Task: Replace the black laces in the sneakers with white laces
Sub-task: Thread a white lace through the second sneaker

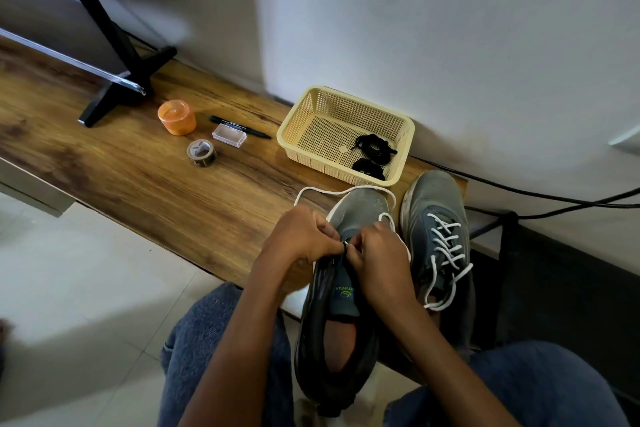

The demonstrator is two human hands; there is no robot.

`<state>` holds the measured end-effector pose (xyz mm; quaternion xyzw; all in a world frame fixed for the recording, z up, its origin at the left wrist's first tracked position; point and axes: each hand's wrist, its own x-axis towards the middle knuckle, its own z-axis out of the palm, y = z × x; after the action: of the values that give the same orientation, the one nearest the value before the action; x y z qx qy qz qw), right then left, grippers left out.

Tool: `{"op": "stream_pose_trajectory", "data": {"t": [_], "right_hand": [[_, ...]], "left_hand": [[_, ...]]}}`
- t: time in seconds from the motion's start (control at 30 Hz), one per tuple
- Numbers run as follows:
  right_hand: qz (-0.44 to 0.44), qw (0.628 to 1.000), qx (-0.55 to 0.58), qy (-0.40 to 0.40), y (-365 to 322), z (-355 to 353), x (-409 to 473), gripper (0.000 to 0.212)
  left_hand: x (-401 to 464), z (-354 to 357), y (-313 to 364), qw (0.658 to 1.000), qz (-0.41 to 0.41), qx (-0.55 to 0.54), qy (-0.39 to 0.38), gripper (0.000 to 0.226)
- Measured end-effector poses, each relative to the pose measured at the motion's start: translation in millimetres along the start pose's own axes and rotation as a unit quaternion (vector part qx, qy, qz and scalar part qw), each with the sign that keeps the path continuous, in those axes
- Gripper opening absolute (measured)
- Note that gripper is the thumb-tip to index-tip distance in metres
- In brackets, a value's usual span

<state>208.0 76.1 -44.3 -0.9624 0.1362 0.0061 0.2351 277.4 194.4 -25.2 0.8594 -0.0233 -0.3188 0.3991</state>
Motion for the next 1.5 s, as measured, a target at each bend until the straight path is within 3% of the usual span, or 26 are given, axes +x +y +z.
{"op": "stream_pose_trajectory", "data": {"t": [0.1,0.4,1.17,1.33,1.5], "right_hand": [[0.006,0.998,-0.062,-0.032,-5.6,-0.9,2.1,0.014],[0.038,0.996,0.059,0.054,-5.0,9.5,-9.3,0.008],[0.139,0.969,0.130,0.158,-6.2,31.5,-13.4,0.004],[0.079,0.979,0.080,0.173,-5.6,31.6,-13.6,0.010],[-0.050,0.985,-0.056,0.156,-0.9,23.3,-10.6,0.034]], "left_hand": [[0.6,1.1,-1.0,1.000,0.003,0.002,-0.001,0.009],[2.7,1.6,-4.7,1.000,0.009,-0.026,-0.007,0.010],[4.4,3.6,-5.6,0.998,0.020,-0.049,-0.037,0.008],[3.4,1.8,-5.4,0.998,0.024,-0.044,-0.047,0.009],[4.8,1.0,-7.3,0.999,0.027,-0.023,-0.041,0.015]]}}
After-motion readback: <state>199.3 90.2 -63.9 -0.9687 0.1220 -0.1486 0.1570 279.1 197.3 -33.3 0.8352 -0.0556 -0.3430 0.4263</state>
